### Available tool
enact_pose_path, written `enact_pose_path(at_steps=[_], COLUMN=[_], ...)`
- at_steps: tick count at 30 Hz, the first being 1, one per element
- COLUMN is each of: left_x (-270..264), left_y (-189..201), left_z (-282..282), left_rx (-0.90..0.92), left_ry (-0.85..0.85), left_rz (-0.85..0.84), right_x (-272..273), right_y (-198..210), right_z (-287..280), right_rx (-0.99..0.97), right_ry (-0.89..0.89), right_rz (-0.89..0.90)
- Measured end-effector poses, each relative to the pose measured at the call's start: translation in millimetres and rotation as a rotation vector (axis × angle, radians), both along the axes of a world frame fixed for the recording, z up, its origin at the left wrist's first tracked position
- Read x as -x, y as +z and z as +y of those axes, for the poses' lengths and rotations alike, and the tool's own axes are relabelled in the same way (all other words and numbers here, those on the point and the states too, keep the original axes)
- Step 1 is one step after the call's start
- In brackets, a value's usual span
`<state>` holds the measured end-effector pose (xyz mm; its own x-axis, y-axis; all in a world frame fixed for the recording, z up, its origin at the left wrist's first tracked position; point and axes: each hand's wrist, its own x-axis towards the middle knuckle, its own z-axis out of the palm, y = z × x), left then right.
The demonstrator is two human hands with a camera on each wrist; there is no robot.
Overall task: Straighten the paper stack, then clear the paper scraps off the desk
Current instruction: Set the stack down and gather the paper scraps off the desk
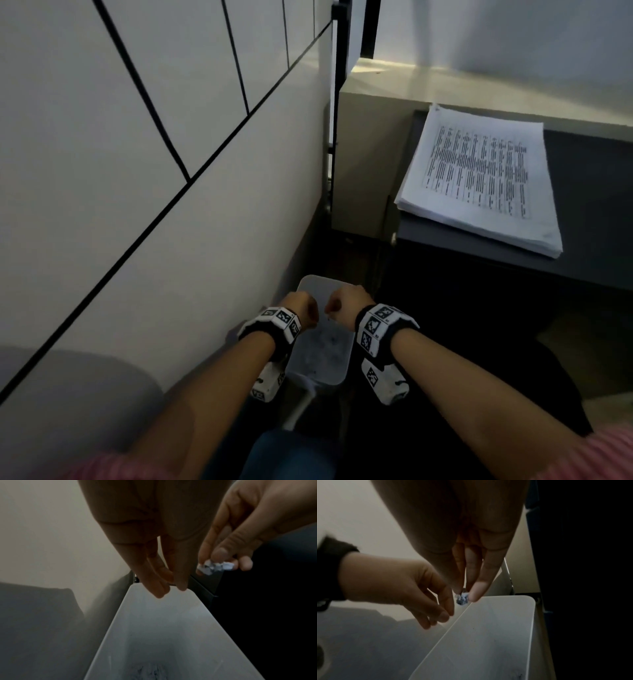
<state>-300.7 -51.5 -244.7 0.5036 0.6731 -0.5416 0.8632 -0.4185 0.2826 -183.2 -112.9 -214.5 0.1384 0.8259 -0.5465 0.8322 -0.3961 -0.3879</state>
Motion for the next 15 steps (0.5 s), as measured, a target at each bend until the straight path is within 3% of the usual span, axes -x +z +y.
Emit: enact_pose_path(at_steps=[6,15], left_x=[-6,-8], left_y=[-20,-16], left_z=[3,8], left_rx=[0.054,0.098], left_ry=[-0.011,0.005], left_rz=[0.047,0.118], right_x=[1,-12], right_y=[-18,-11], right_z=[2,-3], right_rx=[0.075,-0.123], right_ry=[-0.020,-0.167], right_rz=[0.090,0.188])
